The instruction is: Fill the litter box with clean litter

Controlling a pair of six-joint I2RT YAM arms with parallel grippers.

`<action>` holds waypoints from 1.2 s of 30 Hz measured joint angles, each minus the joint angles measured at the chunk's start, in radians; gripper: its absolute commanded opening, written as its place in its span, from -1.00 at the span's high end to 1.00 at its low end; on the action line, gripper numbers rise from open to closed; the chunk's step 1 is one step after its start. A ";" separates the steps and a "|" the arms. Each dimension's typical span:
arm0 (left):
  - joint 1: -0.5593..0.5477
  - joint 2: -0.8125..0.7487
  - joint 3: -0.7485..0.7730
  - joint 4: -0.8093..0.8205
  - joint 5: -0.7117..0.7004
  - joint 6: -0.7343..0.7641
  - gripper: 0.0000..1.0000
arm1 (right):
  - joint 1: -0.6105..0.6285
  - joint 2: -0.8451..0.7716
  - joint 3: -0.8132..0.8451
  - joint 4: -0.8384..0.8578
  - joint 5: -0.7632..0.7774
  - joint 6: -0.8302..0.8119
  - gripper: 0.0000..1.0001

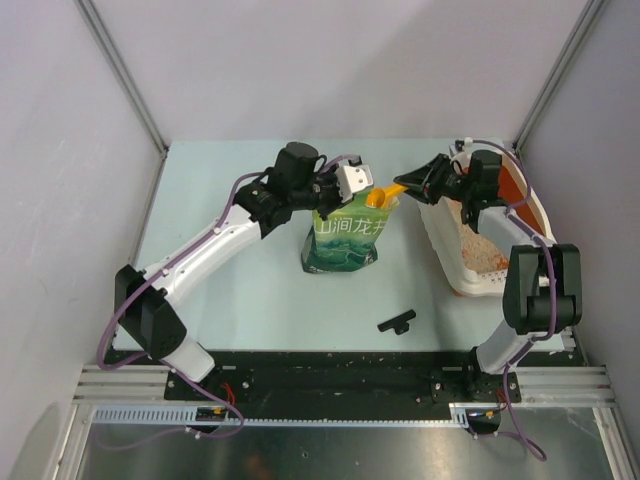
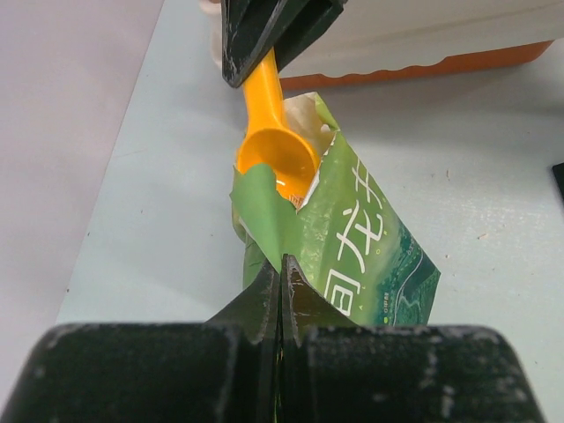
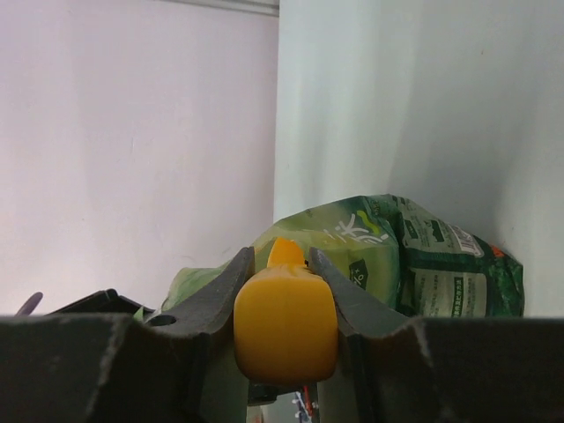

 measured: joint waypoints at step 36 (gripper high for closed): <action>-0.006 0.009 0.018 -0.005 -0.022 0.038 1.00 | -0.204 -0.027 -0.064 0.191 -0.182 0.217 1.00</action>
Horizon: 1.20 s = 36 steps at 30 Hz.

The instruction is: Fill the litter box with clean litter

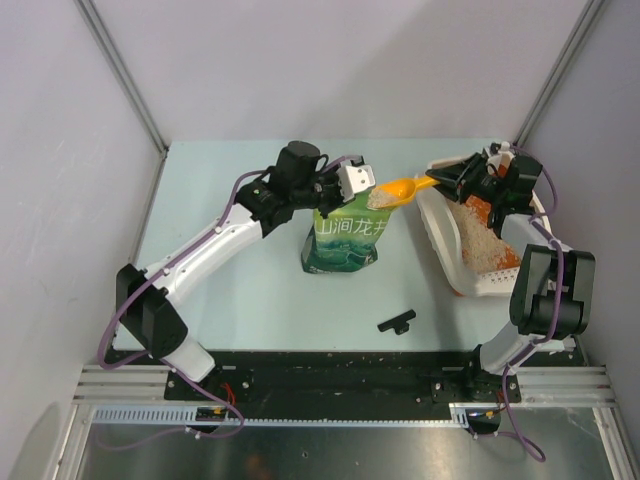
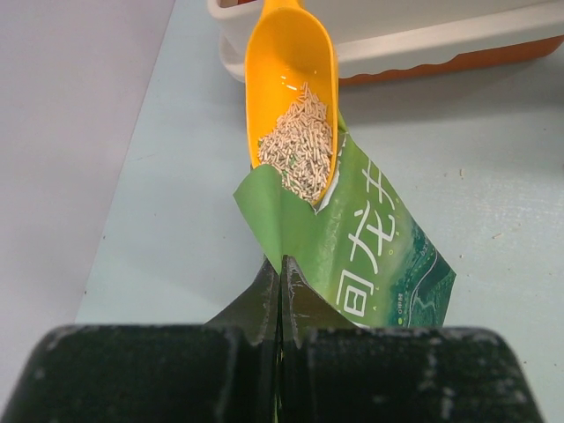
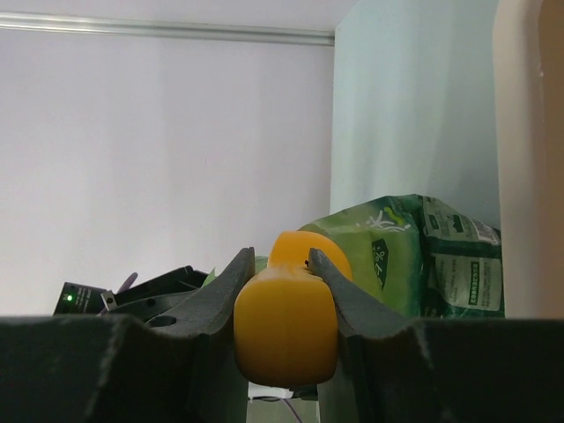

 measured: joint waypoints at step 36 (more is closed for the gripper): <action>-0.004 0.009 0.015 -0.008 -0.026 0.000 1.00 | -0.097 0.019 -0.071 0.283 -0.095 0.217 1.00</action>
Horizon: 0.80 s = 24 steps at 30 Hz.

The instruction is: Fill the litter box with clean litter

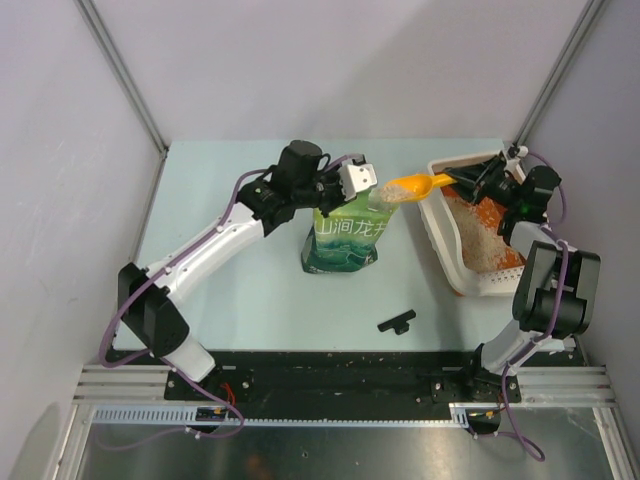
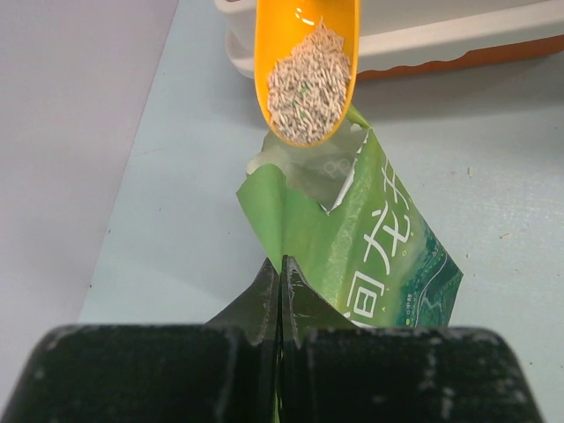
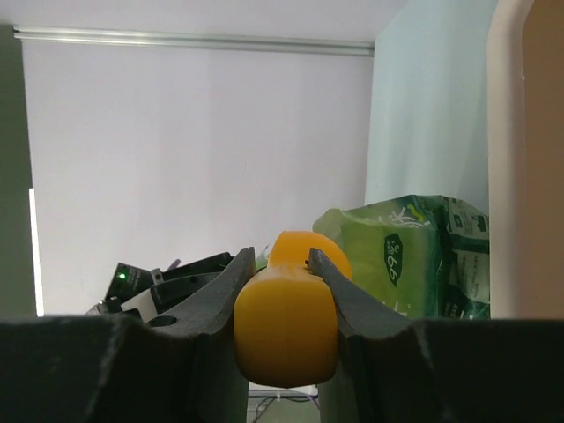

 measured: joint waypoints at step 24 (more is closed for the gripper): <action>-0.008 0.066 0.050 -0.010 -0.008 0.052 0.99 | -0.282 -0.014 -0.090 0.137 0.000 0.153 1.00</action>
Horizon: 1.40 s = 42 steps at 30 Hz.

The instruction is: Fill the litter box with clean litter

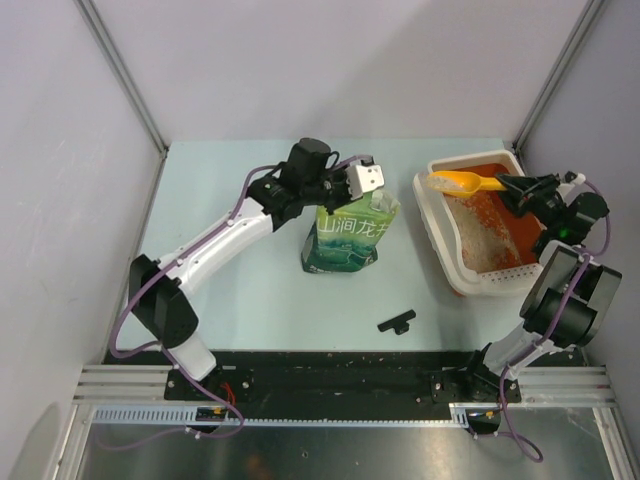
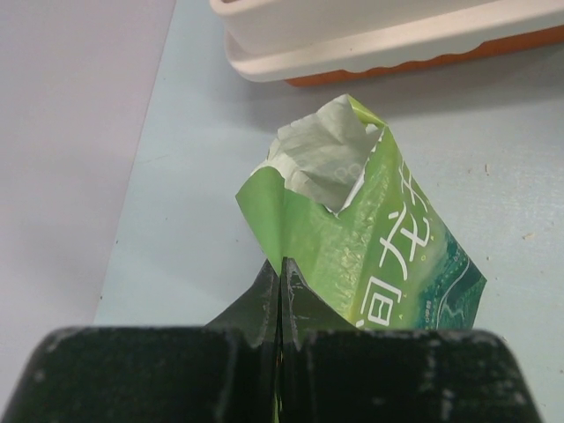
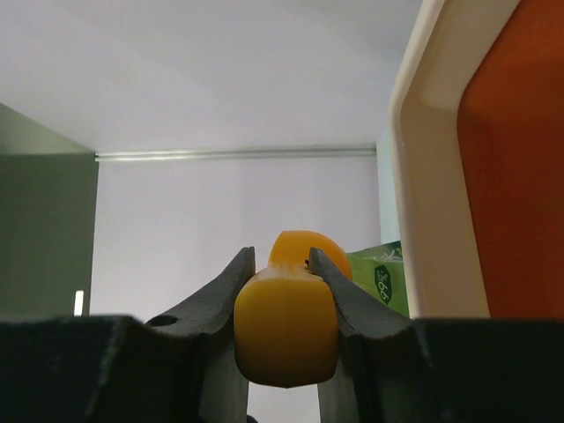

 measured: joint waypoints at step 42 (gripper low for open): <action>-0.007 0.039 0.014 0.002 0.036 0.103 1.00 | -0.255 -0.457 -0.152 -0.790 0.553 -0.573 1.00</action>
